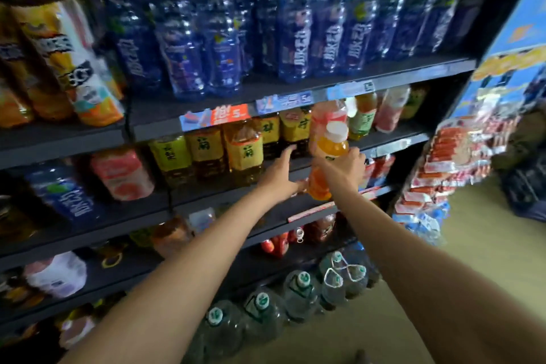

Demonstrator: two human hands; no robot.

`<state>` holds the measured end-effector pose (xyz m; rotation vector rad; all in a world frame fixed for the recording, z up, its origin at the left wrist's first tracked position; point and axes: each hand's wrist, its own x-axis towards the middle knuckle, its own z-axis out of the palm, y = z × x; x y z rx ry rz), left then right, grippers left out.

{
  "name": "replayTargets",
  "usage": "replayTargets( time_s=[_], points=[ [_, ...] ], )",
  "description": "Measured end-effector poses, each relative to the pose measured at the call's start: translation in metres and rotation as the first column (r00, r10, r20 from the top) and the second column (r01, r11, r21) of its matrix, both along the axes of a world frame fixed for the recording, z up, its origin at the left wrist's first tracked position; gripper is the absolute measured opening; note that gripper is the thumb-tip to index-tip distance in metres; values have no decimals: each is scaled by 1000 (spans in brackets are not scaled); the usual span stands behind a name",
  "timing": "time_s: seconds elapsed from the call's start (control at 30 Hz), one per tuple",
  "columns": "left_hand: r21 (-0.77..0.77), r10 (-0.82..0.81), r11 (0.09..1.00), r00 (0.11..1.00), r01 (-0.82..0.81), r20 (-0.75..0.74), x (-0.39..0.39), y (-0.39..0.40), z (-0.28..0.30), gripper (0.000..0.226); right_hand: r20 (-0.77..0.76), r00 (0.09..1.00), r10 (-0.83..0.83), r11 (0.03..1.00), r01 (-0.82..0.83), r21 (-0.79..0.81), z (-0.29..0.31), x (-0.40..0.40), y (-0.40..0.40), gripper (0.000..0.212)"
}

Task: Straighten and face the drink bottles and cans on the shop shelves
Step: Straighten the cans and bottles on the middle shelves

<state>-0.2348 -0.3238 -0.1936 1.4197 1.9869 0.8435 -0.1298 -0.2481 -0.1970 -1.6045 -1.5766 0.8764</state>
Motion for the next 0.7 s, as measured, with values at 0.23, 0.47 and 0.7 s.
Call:
replayTargets(
  time_s=[0.23, 0.47, 0.7],
  points=[
    [25, 18, 999, 995, -20, 96, 105, 164, -36, 67, 89, 983, 162, 987, -163, 2, -28, 93, 166, 56],
    [-21, 157, 988, 986, -156, 63, 133, 267, -47, 67, 58, 979, 193, 976, -186, -112, -38, 146, 287, 55],
    [-79, 287, 958, 906, -276, 312, 156, 341, -57, 73, -3, 960, 279, 958, -278, -77, -39, 142, 354, 60]
  ],
)
